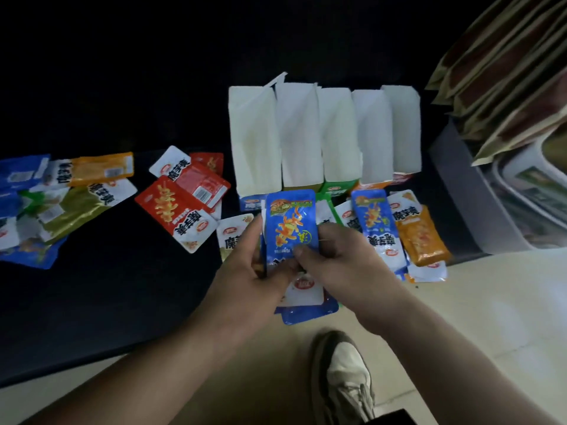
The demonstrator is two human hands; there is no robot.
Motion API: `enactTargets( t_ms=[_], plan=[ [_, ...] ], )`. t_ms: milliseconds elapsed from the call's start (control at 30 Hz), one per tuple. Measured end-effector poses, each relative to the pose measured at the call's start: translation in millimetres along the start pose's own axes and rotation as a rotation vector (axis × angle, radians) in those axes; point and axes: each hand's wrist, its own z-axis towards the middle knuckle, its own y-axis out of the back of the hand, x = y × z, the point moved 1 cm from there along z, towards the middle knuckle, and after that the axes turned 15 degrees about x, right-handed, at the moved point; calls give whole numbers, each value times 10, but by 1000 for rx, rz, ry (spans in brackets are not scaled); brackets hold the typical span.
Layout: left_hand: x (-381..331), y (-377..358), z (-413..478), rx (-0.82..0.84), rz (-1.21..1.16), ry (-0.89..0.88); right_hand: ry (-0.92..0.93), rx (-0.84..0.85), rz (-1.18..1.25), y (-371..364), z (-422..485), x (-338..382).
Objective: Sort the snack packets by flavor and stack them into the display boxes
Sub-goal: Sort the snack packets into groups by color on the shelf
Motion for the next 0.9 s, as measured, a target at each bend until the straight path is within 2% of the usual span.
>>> enactTargets(
  t_ms=[67, 233, 400, 667, 767, 900],
  plan=[
    [-77, -117, 162, 77, 66, 24, -3, -48, 54, 233, -42, -51],
    [-92, -373, 496, 116, 345, 152, -76, -383, -41, 828, -54, -333],
    [-17, -457, 624, 70, 413, 150, -162, -432, -275, 1114, 92, -577],
    [175, -462, 595, -62, 566, 96, -279, -502, -695, 999, 169, -662],
    [159, -432, 586, -70, 531, 62, -194, -601, -772, 964, 140, -605],
    [131, -317, 518, -77, 506, 6, 155, -655, -786, 676, 159, -417]
  ],
)
